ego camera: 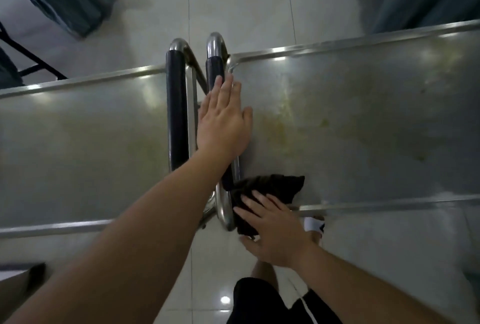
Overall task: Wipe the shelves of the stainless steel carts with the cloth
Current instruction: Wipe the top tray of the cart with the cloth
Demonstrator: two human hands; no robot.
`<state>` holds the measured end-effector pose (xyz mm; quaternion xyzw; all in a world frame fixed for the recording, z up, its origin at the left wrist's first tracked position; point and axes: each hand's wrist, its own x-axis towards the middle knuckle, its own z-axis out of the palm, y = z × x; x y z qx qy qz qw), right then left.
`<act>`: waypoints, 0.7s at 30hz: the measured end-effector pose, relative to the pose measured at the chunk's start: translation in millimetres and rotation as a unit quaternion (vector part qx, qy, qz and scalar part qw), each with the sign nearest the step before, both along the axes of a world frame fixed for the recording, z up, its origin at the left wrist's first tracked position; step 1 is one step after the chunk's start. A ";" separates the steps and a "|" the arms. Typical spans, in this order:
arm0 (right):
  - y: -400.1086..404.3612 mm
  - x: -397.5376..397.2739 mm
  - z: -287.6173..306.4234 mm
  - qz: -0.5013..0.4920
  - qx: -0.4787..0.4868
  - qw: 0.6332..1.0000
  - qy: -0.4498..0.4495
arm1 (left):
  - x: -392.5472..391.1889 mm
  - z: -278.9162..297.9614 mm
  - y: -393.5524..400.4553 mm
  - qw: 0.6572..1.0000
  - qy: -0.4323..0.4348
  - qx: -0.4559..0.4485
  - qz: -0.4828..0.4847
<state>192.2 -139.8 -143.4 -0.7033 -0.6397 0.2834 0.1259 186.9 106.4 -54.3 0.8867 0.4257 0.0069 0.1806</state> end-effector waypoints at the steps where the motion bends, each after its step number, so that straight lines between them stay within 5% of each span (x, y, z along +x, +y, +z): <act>1: -4.3 -0.4 -3.9 -0.002 0.007 1.000 0.005 | -0.8 -3.4 -1.1 1.000 -0.013 0.006 0.006; 7: 12.7 7.9 -22.7 0.053 0.037 0.995 -0.079 | 0.7 -2.8 -1.6 0.996 -0.057 -0.027 0.058; 21: 40.3 10.1 -47.8 0.050 0.046 0.996 -0.057 | 1.9 -4.8 -3.6 0.998 -0.024 -0.008 0.058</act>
